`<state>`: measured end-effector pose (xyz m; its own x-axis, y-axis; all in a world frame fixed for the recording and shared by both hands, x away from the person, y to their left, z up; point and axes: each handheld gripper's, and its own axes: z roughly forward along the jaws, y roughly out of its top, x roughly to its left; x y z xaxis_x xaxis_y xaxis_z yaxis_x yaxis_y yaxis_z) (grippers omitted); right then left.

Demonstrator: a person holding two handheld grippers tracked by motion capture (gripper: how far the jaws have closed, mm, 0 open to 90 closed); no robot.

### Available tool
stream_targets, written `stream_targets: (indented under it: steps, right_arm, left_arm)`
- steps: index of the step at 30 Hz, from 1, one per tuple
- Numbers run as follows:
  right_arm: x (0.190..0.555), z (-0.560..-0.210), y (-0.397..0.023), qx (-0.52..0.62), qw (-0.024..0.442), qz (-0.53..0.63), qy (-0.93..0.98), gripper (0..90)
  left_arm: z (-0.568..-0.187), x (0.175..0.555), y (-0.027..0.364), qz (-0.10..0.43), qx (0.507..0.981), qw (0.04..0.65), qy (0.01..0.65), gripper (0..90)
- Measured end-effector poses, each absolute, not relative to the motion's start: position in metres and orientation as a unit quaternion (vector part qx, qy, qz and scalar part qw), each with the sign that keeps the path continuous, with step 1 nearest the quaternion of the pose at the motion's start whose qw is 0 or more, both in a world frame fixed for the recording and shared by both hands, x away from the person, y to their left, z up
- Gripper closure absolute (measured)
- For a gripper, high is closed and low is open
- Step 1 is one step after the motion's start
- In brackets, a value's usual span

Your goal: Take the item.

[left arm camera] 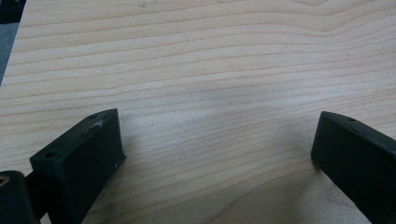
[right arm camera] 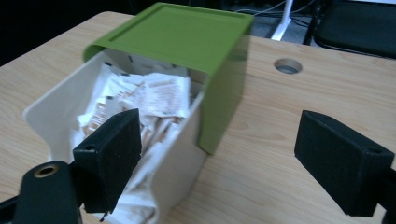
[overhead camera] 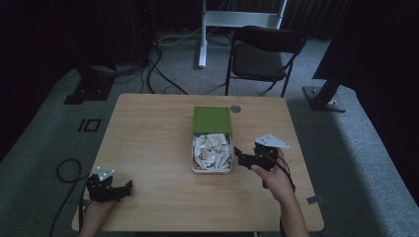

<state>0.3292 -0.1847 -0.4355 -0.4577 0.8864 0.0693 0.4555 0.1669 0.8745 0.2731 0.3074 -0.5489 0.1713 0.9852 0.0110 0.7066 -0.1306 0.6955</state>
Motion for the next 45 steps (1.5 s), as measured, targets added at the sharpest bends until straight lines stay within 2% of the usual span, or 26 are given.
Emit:
stream_targets:
  steps: [18,33,45]
  right_arm:
    - [0.338,-0.436,-0.133,0.424,0.215,0.467,0.746,16.1]
    - [0.342,-0.456,-0.105,0.414,0.194,0.456,0.763,17.6]
    - [0.344,-0.467,-0.09,0.419,0.174,0.459,0.764,33.7]
  left_arm:
    - [-0.549,0.273,0.307,0.246,0.71,0.284,0.595,2.9]
    - [-0.549,0.273,0.307,0.246,0.71,0.284,0.595,2.9]
    - [-0.549,0.273,0.307,0.245,0.71,0.285,0.595,2.9]
